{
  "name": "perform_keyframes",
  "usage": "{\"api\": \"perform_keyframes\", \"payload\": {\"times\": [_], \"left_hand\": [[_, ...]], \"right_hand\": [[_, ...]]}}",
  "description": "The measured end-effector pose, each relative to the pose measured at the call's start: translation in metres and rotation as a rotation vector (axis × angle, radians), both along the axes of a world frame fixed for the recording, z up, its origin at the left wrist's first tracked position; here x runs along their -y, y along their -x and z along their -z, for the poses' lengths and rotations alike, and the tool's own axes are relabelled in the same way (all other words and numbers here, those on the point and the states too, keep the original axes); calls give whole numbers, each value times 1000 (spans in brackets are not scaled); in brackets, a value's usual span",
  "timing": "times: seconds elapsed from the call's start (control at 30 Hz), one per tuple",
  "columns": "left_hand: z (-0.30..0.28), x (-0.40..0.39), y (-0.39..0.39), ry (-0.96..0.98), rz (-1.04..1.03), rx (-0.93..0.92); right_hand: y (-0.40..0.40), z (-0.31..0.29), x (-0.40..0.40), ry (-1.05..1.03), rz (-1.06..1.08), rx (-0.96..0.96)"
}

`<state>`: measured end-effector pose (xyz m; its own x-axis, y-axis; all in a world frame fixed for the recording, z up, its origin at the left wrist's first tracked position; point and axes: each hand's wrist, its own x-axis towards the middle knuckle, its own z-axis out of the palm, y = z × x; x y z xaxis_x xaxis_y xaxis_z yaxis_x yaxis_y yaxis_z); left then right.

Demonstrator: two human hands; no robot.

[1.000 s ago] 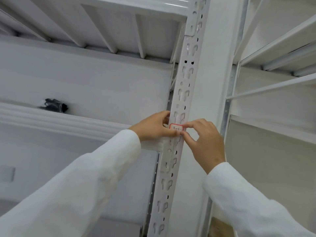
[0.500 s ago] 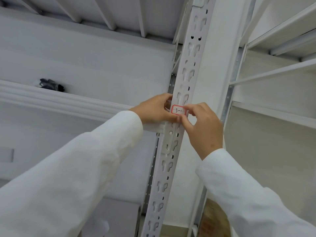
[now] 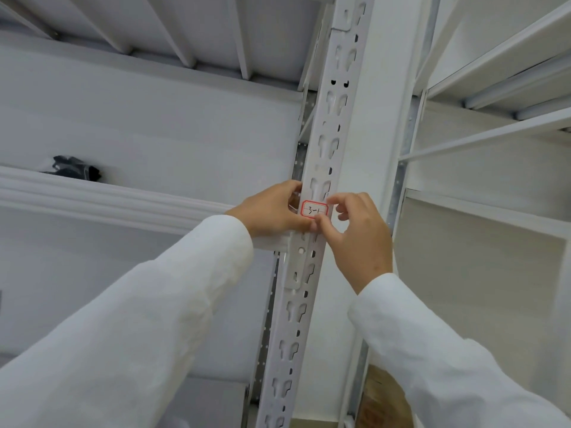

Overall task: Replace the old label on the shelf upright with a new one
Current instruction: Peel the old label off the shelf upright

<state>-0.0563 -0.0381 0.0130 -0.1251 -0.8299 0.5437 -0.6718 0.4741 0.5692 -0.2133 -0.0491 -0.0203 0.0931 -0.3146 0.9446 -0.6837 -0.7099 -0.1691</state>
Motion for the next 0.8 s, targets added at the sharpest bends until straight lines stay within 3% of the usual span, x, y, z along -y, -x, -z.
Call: {"api": "perform_keyframes", "payload": {"times": [0.4, 0.57, 0.8], "left_hand": [[0, 1, 0, -2, -27, 4], [1, 2, 0, 1, -15, 0], [0, 1, 0, 12, -5, 4]], "right_hand": [[4, 8, 5, 164, 83, -93], [1, 5, 1, 79, 38, -52], [-6, 1, -3, -204, -50, 52]]}}
